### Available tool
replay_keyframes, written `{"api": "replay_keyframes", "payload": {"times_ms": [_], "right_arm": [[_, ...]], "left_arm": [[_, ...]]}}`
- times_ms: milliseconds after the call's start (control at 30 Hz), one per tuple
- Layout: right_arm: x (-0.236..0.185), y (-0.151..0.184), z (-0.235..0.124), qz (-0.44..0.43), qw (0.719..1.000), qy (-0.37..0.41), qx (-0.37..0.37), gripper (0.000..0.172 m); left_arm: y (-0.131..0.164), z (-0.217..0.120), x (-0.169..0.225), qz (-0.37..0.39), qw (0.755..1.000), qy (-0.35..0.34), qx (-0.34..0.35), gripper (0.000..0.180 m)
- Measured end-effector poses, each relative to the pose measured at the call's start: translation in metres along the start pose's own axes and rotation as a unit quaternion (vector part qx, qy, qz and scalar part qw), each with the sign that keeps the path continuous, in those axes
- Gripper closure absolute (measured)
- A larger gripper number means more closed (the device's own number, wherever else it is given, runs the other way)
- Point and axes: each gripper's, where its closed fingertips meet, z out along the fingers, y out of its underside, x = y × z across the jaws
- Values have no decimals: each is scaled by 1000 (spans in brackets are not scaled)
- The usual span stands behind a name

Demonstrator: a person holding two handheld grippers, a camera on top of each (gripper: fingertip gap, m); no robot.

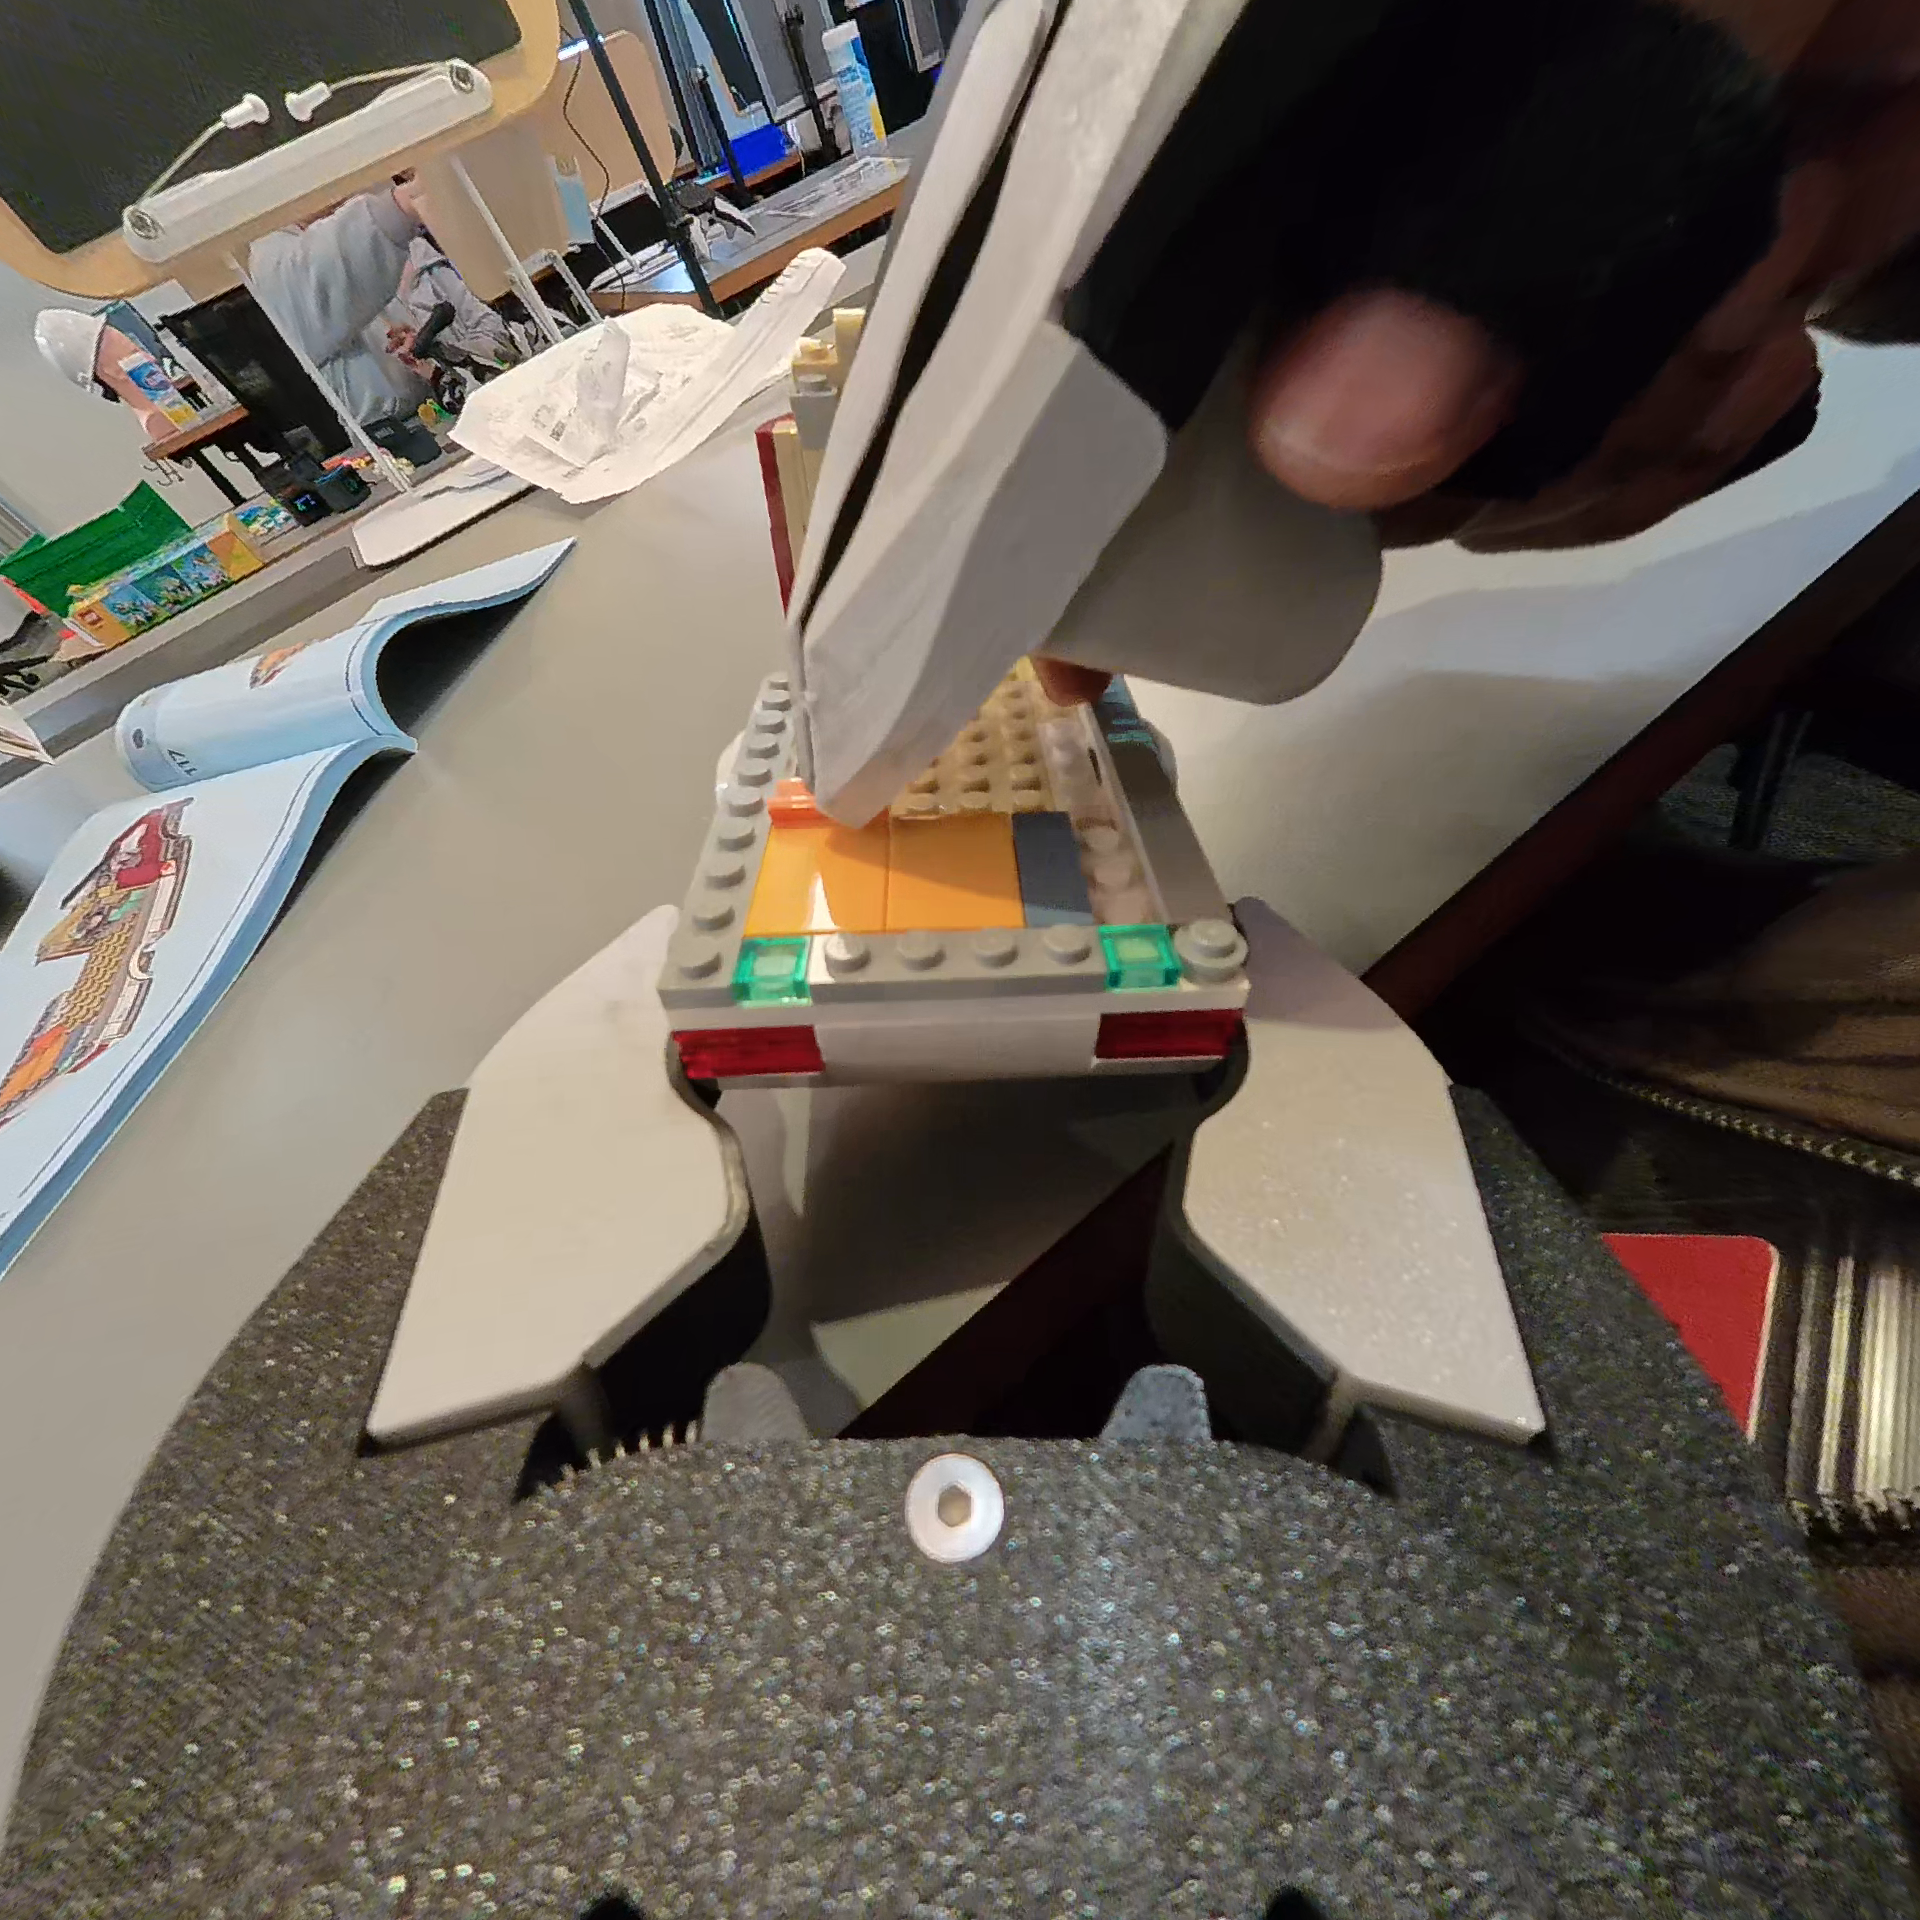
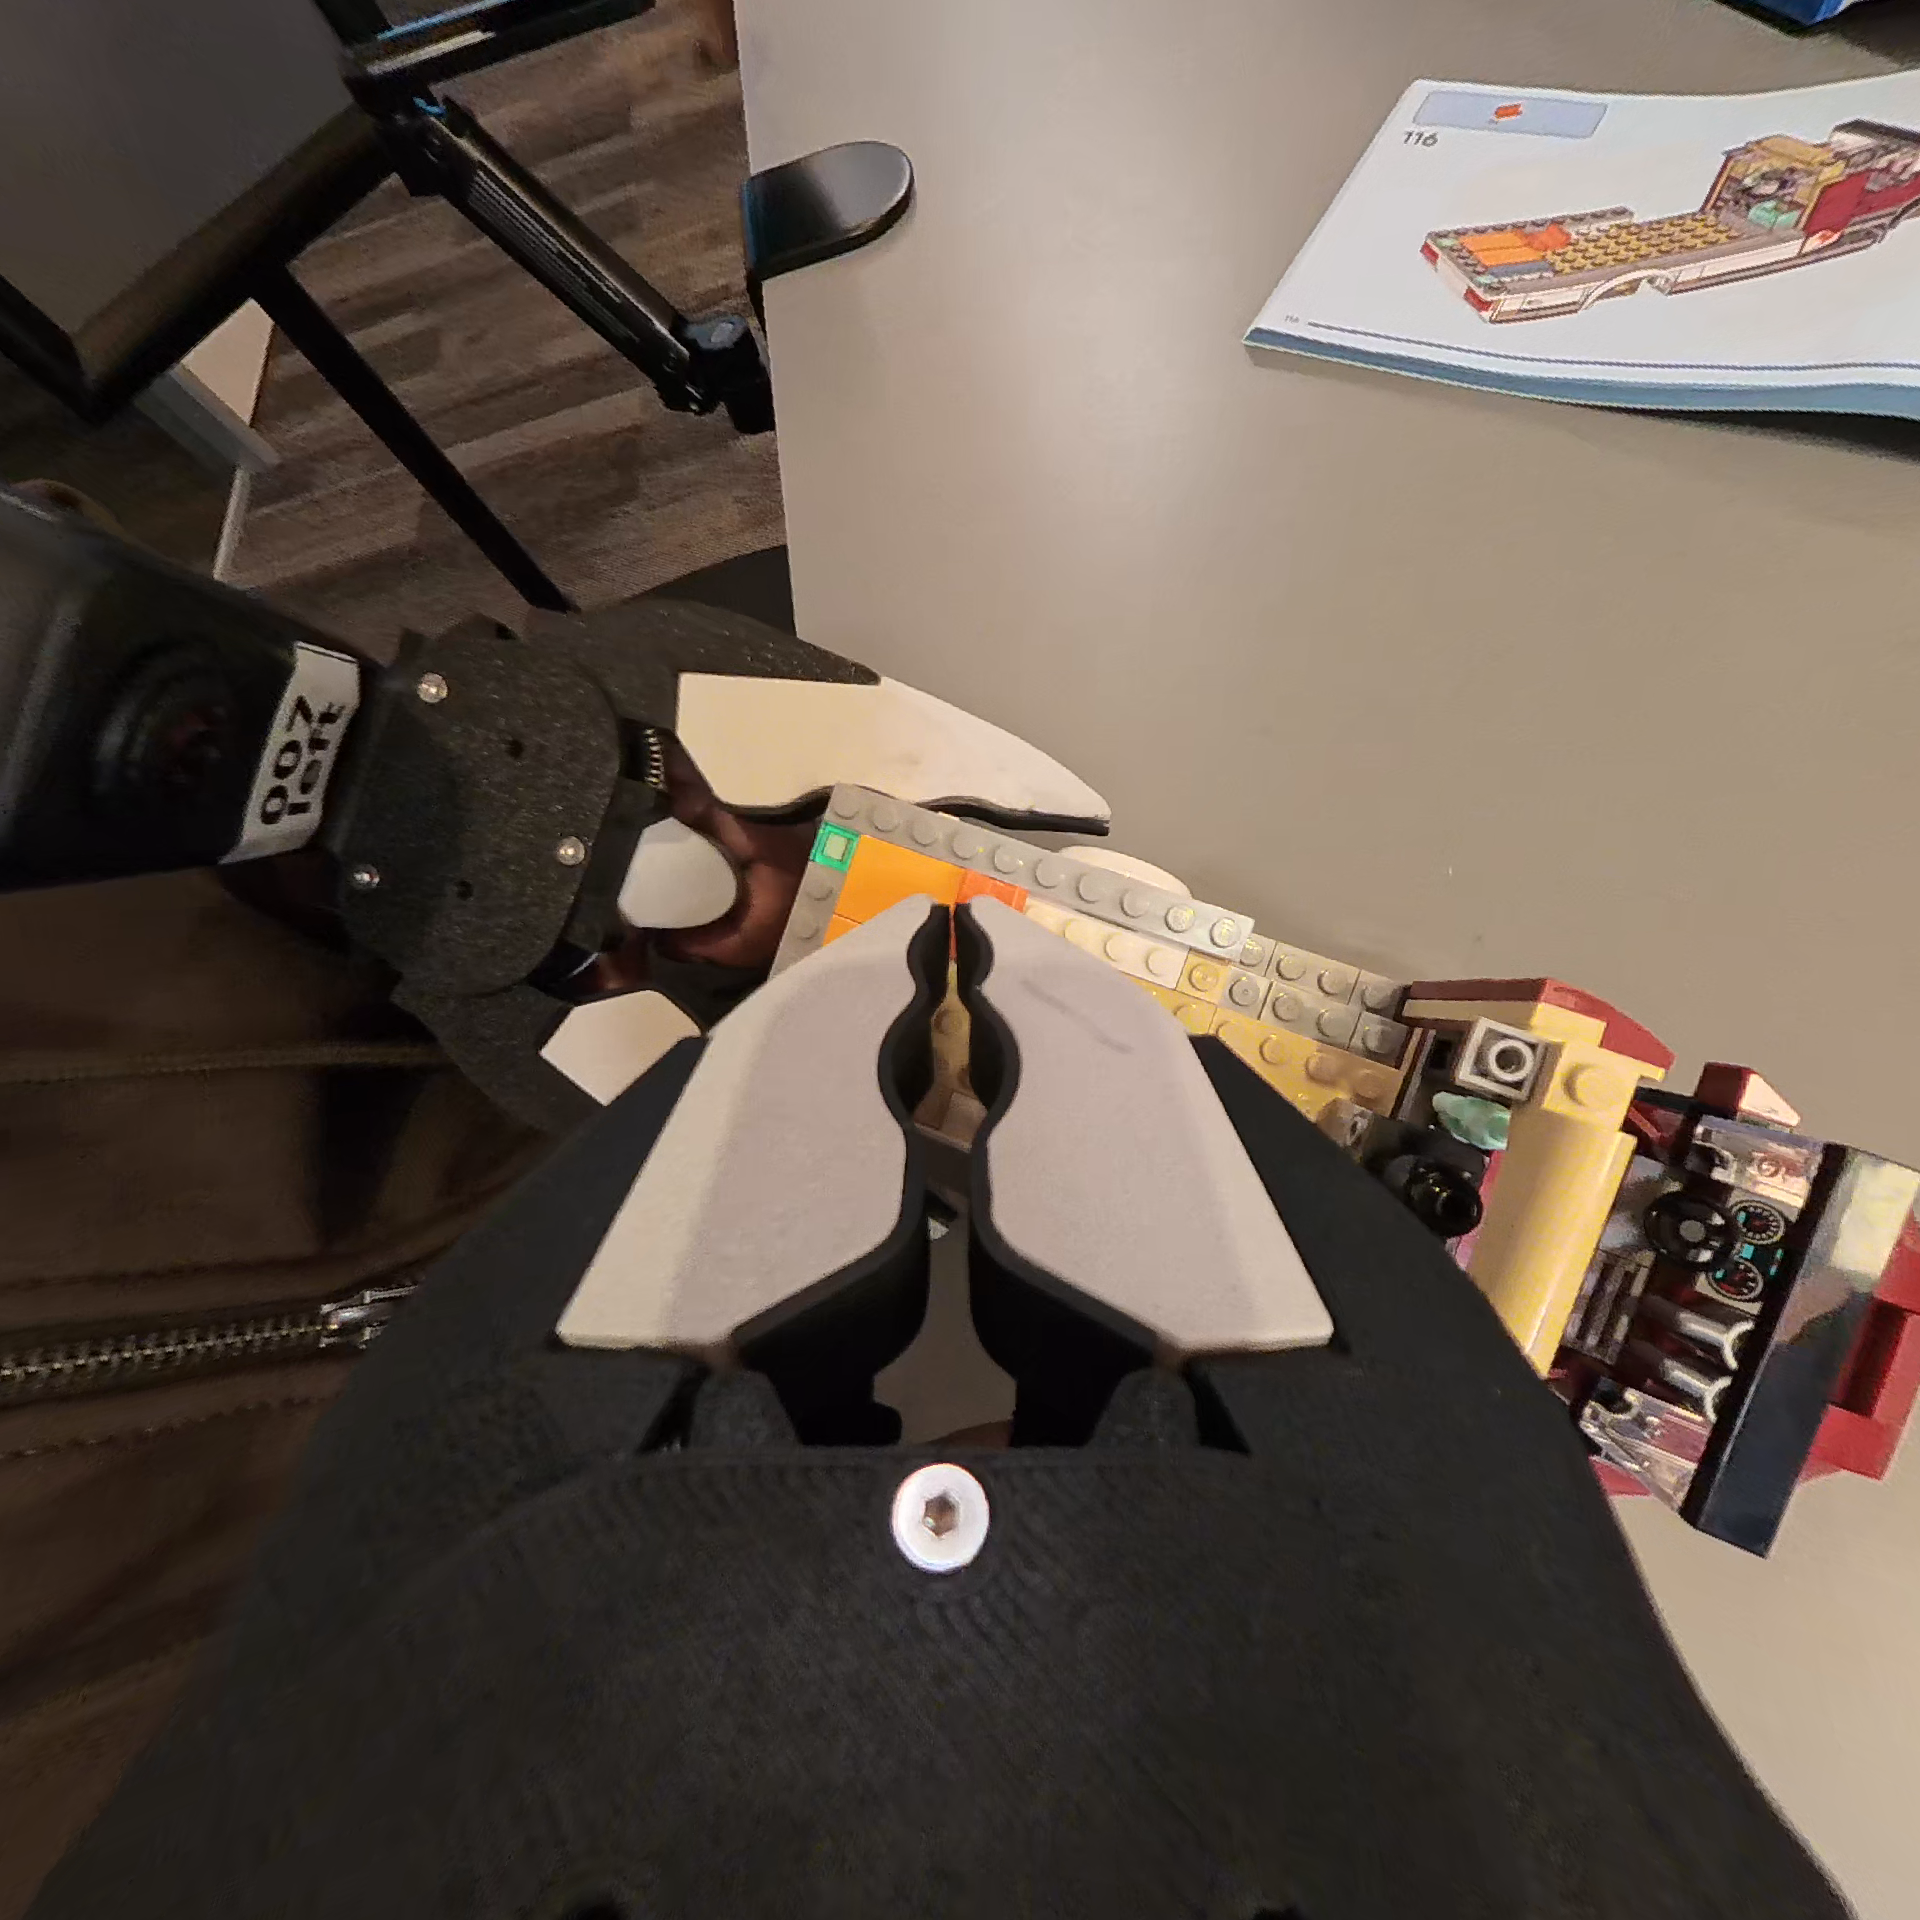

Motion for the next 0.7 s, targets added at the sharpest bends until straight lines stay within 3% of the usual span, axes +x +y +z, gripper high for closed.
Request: {"api": "replay_keyframes", "payload": {"times_ms": [700], "right_arm": [[0, -4, -3, -13, 999, -2, 43, 169]], "left_arm": [[-6, -4, 0, -31, 999, 19, 31, 89]]}}
